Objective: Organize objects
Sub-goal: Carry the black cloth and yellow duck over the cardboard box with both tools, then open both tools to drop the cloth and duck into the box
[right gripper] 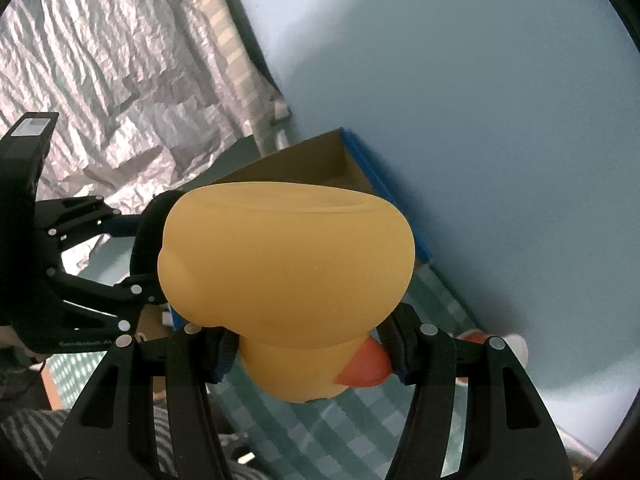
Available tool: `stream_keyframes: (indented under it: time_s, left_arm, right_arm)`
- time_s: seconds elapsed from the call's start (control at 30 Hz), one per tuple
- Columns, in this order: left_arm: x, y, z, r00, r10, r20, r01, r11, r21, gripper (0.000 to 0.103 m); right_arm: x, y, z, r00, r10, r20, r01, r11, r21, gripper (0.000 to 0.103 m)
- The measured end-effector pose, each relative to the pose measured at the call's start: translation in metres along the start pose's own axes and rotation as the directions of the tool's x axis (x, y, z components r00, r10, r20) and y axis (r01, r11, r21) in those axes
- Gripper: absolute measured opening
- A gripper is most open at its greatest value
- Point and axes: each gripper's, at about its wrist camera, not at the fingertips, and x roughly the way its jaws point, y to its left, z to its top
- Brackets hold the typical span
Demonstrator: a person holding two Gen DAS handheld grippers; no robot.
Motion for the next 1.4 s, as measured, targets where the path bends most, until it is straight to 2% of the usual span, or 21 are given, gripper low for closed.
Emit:
stream_keyframes:
  time_s: [0.37, 0.57, 0.77, 0.93, 1.03, 1.1, 1.17, 1.27, 1.4]
  left_arm:
    - [0.041, 0.028, -0.006, 0.998, 0.025, -0.064, -0.028, 0.998, -0.048, 0.058]
    - [0.067, 0.034, -0.010, 0.994, 0.020, -0.105, -0.026, 0.998, -0.065, 0.058]
    - [0.083, 0.033, -0.017, 0.990, 0.029, -0.138, -0.038, 0.997, -0.060, 0.059]
    - [0.085, 0.036, -0.019, 0.988, 0.036, -0.147, -0.048, 0.996, -0.079, 0.060]
    - [0.080, 0.036, -0.019, 0.989, 0.053, -0.136, -0.065, 0.995, -0.082, 0.065]
    - [0.073, 0.034, -0.019, 0.990, 0.079, -0.120, -0.088, 0.993, -0.075, 0.075]
    - [0.066, 0.031, -0.017, 0.991, 0.093, -0.099, -0.100, 0.993, -0.068, 0.080]
    - [0.054, 0.024, -0.016, 0.991, 0.113, -0.073, -0.117, 0.992, -0.051, 0.082]
    - [0.044, 0.017, -0.013, 0.991, 0.125, -0.056, -0.127, 0.991, -0.036, 0.085]
  right_arm:
    - [0.061, 0.009, 0.019, 0.992, 0.077, -0.099, -0.078, 0.997, -0.002, 0.060]
    - [0.093, 0.004, 0.019, 0.986, 0.054, -0.156, -0.052, 0.998, 0.019, 0.060]
    - [0.109, 0.006, 0.012, 0.983, 0.036, -0.179, -0.034, 0.999, 0.016, 0.060]
    - [0.112, 0.011, 0.013, 0.985, 0.025, -0.171, -0.025, 1.000, 0.000, 0.061]
    - [0.105, 0.012, 0.018, 0.990, 0.022, -0.143, -0.023, 1.000, -0.012, 0.061]
    - [0.100, 0.014, 0.022, 0.992, 0.003, -0.129, -0.006, 1.000, -0.026, 0.065]
    - [0.092, 0.015, 0.022, 0.994, -0.008, -0.110, 0.003, 0.999, -0.048, 0.066]
    - [0.085, 0.016, 0.024, 0.995, -0.018, -0.100, 0.011, 0.998, -0.067, 0.071]
    - [0.074, 0.017, 0.024, 0.997, -0.025, -0.076, 0.019, 0.997, -0.079, 0.072]
